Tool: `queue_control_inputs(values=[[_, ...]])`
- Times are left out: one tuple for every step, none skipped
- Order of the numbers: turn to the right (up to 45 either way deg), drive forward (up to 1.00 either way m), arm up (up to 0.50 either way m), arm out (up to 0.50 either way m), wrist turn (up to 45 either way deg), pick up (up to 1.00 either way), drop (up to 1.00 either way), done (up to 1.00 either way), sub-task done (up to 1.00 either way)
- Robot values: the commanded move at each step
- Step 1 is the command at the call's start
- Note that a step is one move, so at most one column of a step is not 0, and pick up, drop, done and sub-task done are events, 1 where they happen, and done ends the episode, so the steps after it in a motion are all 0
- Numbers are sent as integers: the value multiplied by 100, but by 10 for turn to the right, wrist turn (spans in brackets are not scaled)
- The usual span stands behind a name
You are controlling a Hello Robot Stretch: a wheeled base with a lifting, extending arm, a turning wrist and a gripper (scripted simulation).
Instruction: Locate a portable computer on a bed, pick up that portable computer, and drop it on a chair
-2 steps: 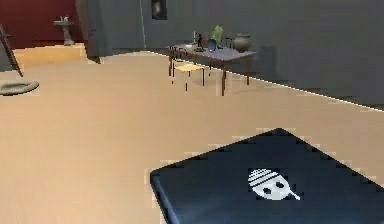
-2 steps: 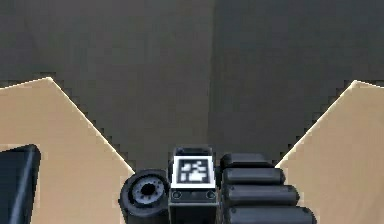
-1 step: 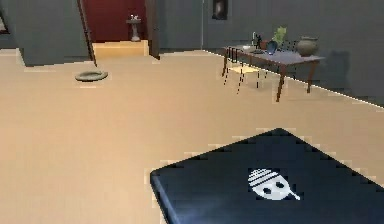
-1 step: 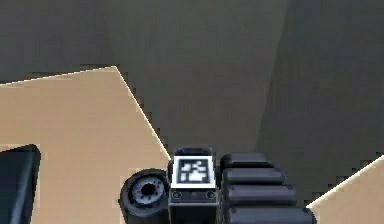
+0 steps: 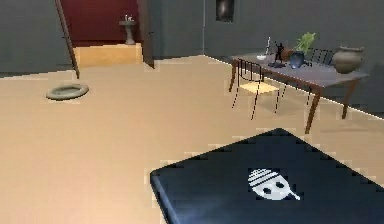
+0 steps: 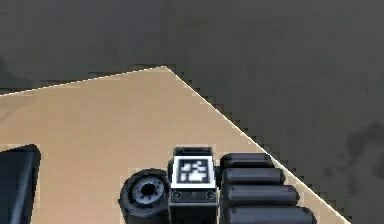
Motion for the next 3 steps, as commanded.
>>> queue_control_inputs(values=[[0, 100, 0, 0, 0, 0, 0, 0, 0], [0, 100, 0, 0, 0, 0, 0, 0, 0], [0, 95, 0, 0, 0, 0, 0, 0, 0]])
